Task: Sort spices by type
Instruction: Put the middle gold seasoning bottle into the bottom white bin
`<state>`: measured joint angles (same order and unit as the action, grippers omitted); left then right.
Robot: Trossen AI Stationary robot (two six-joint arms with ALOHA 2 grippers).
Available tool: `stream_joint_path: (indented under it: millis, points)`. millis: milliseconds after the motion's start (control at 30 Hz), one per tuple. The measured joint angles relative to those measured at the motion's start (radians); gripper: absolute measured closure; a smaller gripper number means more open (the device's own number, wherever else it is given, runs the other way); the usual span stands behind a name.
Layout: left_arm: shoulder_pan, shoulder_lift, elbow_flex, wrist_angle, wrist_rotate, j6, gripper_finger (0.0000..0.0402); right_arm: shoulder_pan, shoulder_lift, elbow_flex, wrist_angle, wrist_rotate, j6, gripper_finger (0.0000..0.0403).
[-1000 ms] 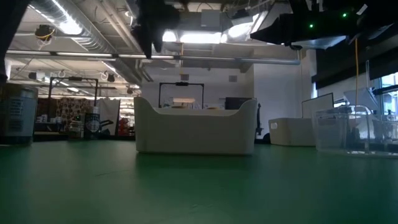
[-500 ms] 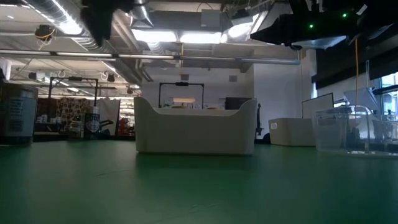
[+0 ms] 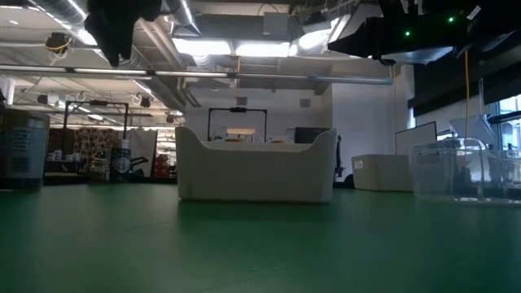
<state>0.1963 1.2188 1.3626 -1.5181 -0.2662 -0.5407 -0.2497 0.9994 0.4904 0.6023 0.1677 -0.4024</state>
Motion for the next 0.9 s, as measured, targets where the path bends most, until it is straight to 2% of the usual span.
stream_joint_path:
  millis: [267,600,900]
  points:
    - [-0.032,0.003,-0.063,-0.053,0.029,-0.067,0.0007,0.000,0.000,0.000,-0.001,0.000,0.000,0.0364]
    - [-0.096,0.001,-0.174,-0.053,0.033,-0.116,0.0003,0.000,0.000,0.000,-0.002,0.000,0.000,0.0364]
    - [-0.135,-0.030,-0.281,-0.053,0.103,-0.129,0.0002,0.000,0.000,0.000,-0.006,0.000,0.000,0.0364]
